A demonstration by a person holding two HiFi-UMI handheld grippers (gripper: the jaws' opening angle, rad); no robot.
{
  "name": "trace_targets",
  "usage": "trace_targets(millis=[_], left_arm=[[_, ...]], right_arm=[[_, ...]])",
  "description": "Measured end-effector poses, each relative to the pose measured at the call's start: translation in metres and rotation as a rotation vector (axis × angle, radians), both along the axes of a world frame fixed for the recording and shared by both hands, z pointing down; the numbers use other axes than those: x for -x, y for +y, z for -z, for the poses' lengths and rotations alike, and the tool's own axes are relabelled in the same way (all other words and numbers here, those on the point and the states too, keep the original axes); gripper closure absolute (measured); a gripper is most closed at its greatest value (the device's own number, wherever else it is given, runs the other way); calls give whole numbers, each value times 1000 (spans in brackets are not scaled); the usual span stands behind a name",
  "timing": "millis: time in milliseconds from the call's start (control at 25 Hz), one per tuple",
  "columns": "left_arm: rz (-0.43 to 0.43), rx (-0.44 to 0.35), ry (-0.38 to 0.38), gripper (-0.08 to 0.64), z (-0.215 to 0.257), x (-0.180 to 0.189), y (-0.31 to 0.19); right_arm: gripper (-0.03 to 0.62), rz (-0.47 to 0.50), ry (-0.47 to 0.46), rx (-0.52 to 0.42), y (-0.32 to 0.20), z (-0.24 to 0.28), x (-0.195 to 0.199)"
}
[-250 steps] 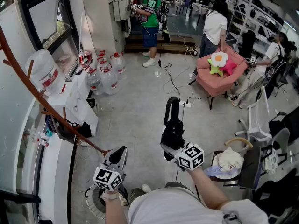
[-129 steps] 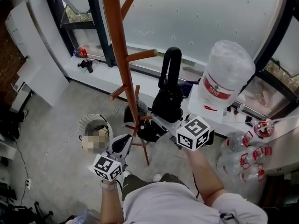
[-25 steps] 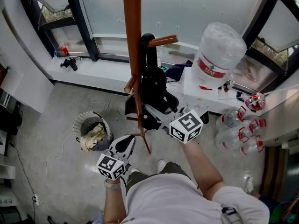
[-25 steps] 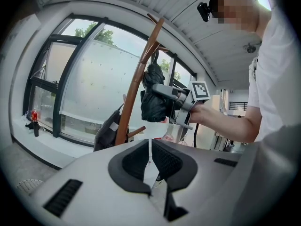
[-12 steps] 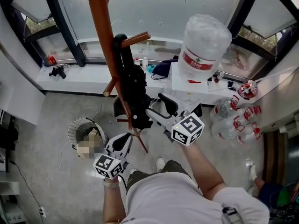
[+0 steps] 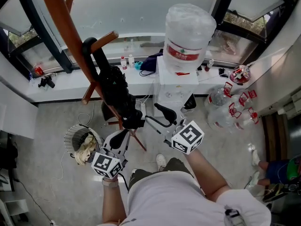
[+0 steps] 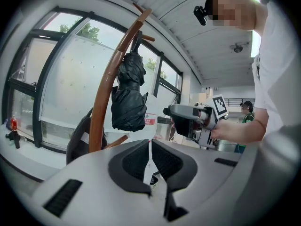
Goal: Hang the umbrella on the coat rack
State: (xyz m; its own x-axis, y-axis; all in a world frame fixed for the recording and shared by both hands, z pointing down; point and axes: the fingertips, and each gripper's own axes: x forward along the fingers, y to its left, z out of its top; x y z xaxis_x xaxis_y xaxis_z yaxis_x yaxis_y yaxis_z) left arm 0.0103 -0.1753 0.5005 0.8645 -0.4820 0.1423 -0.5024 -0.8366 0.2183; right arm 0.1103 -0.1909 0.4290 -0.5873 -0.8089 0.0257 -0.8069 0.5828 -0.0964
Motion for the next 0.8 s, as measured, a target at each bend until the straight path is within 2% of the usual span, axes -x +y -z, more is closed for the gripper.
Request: trace_targets(millis=[200, 800], left_arm=[[-41, -11, -5, 558, 3, -15, -5], [-196, -28, -28, 558, 7, -57, -3]], right_arm=[[424, -47, 15, -2, 15, -8, -15], [462, -171, 25, 53, 60, -43, -47]])
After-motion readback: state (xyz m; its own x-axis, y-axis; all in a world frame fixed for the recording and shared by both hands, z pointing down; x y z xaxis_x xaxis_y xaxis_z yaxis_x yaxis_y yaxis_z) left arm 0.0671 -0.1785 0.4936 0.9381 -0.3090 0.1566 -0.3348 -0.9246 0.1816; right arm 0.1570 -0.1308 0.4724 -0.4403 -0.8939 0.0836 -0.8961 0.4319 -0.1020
